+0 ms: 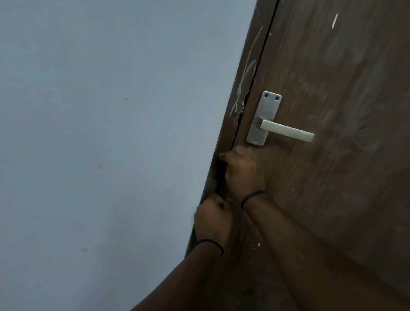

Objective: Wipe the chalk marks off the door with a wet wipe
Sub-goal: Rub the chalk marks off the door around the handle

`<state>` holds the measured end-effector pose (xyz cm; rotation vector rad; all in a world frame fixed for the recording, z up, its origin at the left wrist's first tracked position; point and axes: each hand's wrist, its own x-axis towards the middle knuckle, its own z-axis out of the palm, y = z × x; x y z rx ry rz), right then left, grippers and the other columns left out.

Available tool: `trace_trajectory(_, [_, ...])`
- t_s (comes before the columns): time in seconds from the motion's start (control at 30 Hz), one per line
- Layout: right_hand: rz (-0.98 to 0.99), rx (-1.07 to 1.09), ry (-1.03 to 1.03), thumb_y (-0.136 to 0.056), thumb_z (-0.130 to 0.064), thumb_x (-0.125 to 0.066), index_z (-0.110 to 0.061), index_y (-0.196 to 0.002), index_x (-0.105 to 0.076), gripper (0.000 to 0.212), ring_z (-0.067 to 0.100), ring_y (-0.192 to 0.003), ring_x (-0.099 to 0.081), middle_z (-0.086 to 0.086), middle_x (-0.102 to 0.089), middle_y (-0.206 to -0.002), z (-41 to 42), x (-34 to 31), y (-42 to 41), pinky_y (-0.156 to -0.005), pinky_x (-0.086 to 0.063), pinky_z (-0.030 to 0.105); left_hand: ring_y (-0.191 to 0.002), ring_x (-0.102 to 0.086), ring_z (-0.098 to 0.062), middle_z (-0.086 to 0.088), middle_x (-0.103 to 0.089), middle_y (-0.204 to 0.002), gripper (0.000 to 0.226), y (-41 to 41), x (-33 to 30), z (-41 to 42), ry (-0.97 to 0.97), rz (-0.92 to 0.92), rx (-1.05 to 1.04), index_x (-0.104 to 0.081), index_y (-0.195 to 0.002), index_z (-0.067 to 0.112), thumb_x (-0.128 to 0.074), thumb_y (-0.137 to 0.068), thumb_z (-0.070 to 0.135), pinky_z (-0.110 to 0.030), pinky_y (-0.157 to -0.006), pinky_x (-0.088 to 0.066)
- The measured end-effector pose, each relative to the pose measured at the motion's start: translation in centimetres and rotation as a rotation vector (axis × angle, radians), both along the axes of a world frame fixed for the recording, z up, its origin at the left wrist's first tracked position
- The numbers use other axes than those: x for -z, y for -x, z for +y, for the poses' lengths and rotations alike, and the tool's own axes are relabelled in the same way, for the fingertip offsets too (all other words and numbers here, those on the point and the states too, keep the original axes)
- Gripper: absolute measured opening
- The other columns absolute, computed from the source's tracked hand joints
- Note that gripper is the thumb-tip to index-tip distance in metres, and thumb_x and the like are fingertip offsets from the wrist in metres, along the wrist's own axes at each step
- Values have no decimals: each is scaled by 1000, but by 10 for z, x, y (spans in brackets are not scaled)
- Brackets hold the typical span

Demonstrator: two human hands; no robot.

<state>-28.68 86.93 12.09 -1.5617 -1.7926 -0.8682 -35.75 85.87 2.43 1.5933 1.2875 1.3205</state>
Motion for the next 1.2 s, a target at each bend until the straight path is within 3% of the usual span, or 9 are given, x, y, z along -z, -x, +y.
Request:
trace_trajectory(0.2, [67, 38, -143, -68, 12, -57, -4, -75, -60, 17, 29, -75, -55, 12, -57, -85, 19, -47, 7, -57, -48, 34, -76, -65, -15, 3, -70, -76, 23, 0, -2, -1, -19, -3, 18, -66, -78, 17, -58, -92, 34, -28, -74, -51])
trace_trajectory(0.37, [-55, 10, 158, -74, 12, -54, -2, -84, -68, 23, 30, -85, -56, 13, -58, -90, 1, 4, -6, -68, -48, 40, -72, -60, -18, 0, -66, -74, 13, -1, -11, -4, -2, 27, -10, -62, -76, 12, -57, -86, 19, -29, -63, -46])
trace_trajectory(0.43, [93, -31, 221, -78, 10, -54, -5, -86, -70, 24, 23, -85, -57, 10, -59, -93, -5, 16, -10, -71, -48, 32, -75, -62, -22, -3, -66, -79, 11, 1, -16, -7, 4, 2, -33, -61, -79, 12, -55, -87, 14, -32, -66, -50])
trace_trajectory(0.57, [569, -59, 44, -81, 8, -58, -15, -90, -72, 29, 12, -85, -58, 4, -64, -96, -31, 11, -22, -73, -38, 10, -82, -66, -24, -4, -71, -86, 15, 4, -23, -17, -25, -136, -52, -64, -94, 20, -49, -96, 18, -37, -79, -54])
trace_trajectory(0.67, [888, -97, 165, -86, 11, -51, -12, -94, -74, 33, 12, -90, -63, 6, -68, -102, -51, 5, -33, -82, -53, 24, -90, -68, -26, -7, -72, -104, 30, 2, -32, -25, -59, -234, 12, -62, -126, 16, -49, -100, 25, -41, -84, -56])
trace_trajectory(0.7, [1001, -131, 213, -87, 11, -51, -10, -92, -73, 31, 13, -88, -65, 7, -69, -101, -57, 4, -34, -79, -57, 28, -89, -68, -24, -7, -71, -108, 33, 1, -35, -29, -50, -259, 48, -60, -130, 16, -51, -99, 26, -37, -80, -58])
trace_trajectory(0.8, [1172, -187, 271, -88, 9, -51, -7, -96, -71, 27, 8, -82, -64, 8, -71, -100, -70, 7, -34, -70, -55, 18, -72, -67, -11, -3, -71, -106, 32, -3, -40, -36, 8, -350, 138, -62, -127, 17, -57, -97, 24, -20, -59, -54])
trace_trajectory(0.97, [1016, -135, 327, -86, 9, -53, -4, -118, -64, 36, 15, -107, -60, 7, -66, -118, -73, 13, -36, -90, -46, 21, -71, -70, -21, -5, -73, -83, 17, 0, -36, -37, 102, -290, 26, -73, -87, 18, -58, -93, 13, -40, -74, -60])
trace_trajectory(1.2, [593, -21, 148, -80, 1, -66, -11, -93, -74, 20, 11, -83, -61, 1, -68, -92, -54, 29, -44, -66, -38, 13, -81, -70, -23, -4, -74, -87, 21, 2, 2, -26, 121, -103, -31, -76, -86, 16, -56, -91, 14, -39, -81, -58])
